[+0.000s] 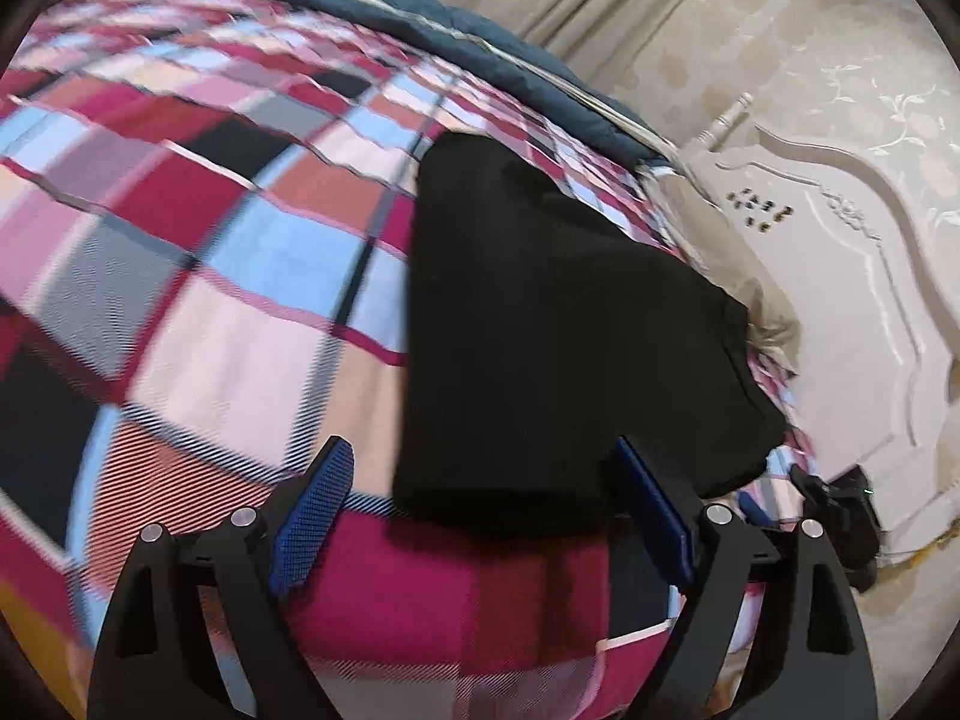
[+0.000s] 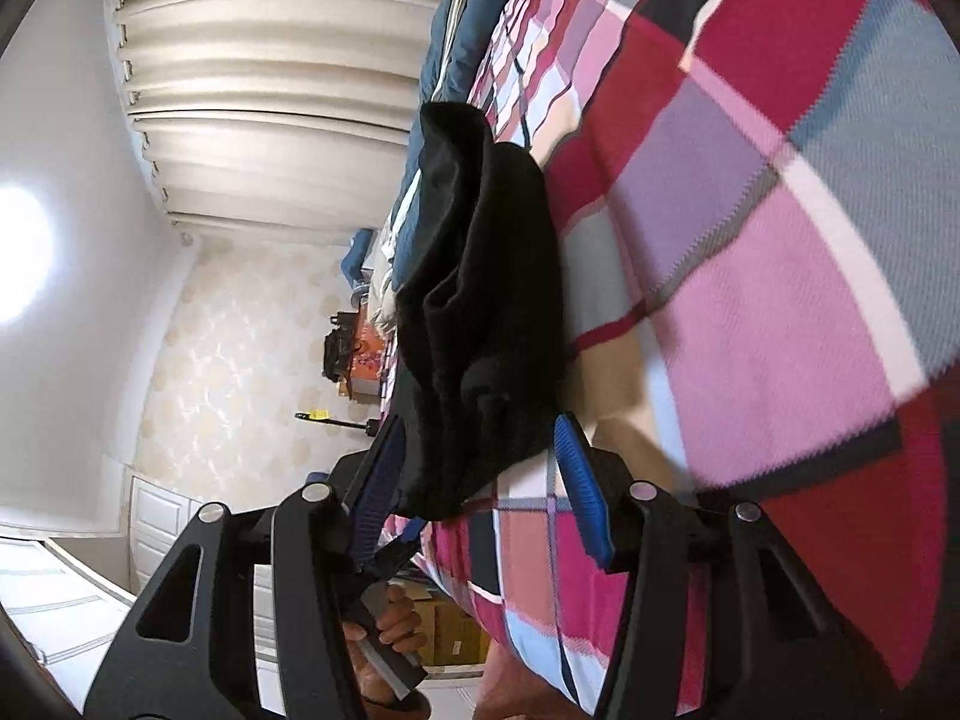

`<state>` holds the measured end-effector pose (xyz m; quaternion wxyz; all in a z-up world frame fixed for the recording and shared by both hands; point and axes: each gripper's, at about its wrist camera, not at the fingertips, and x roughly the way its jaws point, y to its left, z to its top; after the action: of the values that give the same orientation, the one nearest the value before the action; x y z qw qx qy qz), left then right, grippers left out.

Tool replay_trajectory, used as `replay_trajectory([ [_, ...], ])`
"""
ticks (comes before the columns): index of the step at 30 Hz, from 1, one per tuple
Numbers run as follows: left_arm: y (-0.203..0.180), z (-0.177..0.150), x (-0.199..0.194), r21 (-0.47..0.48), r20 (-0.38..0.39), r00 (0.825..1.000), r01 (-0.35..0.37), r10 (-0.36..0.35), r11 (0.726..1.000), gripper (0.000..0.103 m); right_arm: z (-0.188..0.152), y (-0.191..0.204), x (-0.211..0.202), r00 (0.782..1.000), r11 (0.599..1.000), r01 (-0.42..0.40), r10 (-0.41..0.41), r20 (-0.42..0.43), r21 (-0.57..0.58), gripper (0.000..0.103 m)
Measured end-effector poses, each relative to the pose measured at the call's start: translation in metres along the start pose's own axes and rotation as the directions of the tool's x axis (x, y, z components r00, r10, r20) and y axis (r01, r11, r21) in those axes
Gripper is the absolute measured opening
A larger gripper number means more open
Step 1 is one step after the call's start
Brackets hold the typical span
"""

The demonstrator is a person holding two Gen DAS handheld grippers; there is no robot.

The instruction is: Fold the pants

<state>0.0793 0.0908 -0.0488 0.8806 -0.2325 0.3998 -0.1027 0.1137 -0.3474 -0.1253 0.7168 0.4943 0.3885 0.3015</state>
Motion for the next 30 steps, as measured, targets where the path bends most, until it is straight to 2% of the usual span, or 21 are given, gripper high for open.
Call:
replay_trajectory([
  [2, -0.007, -0.005, -0.012, 0.041, 0.045, 0.996, -0.077, 0.075, 0.996, 0.086, -0.003, 0.002, -0.003, 0.999, 0.999, 0.041, -0.041, 0.007, -0.023, 0.051],
  [6, -0.021, -0.015, -0.028, 0.120, 0.122, 0.969, -0.228, 0.214, 0.966, 0.086, -0.014, 0.016, -0.004, 0.984, 0.979, 0.179, -0.176, 0.041, -0.097, 0.057],
  [8, -0.025, -0.019, -0.034, 0.127, 0.142, 0.956, -0.274, 0.256, 0.953, 0.086, -0.020, 0.026, -0.001, 0.967, 0.957, 0.252, -0.245, 0.064, -0.146, 0.068],
  [9, -0.026, -0.021, -0.035, 0.125, 0.147, 0.953, -0.283, 0.264, 0.951, 0.086, -0.025, 0.032, 0.002, 0.953, 0.937, 0.302, -0.292, 0.079, -0.178, 0.071],
  [11, -0.027, -0.024, -0.039, 0.117, 0.158, 0.947, -0.300, 0.280, 0.947, 0.086, -0.034, 0.043, 0.009, 0.926, 0.896, 0.376, -0.360, 0.109, -0.235, 0.082],
  [16, -0.033, -0.029, -0.036, 0.145, 0.171, 0.921, -0.374, 0.349, 0.916, 0.086, -0.057, 0.068, 0.036, 0.824, 0.742, 0.566, -0.527, 0.208, -0.360, 0.089],
  [20, -0.036, -0.034, -0.033, 0.168, 0.182, 0.901, -0.422, 0.393, 0.891, 0.086, -0.069, 0.082, 0.051, 0.760, 0.632, 0.645, -0.588, 0.275, -0.431, 0.090],
  [22, -0.036, -0.036, -0.032, 0.172, 0.189, 0.894, -0.436, 0.405, 0.883, 0.086, -0.074, 0.086, 0.052, 0.743, 0.600, 0.664, -0.600, 0.297, -0.447, 0.090],
  [24, -0.036, -0.037, -0.032, 0.170, 0.185, 0.894, -0.437, 0.407, 0.883, 0.086, -0.076, 0.085, 0.045, 0.739, 0.588, 0.668, -0.599, 0.309, -0.456, 0.090],
  [30, -0.035, -0.037, -0.033, 0.169, 0.184, 0.897, -0.431, 0.401, 0.886, 0.086, -0.078, 0.089, 0.040, 0.740, 0.589, 0.668, -0.594, 0.316, -0.456, 0.091],
])
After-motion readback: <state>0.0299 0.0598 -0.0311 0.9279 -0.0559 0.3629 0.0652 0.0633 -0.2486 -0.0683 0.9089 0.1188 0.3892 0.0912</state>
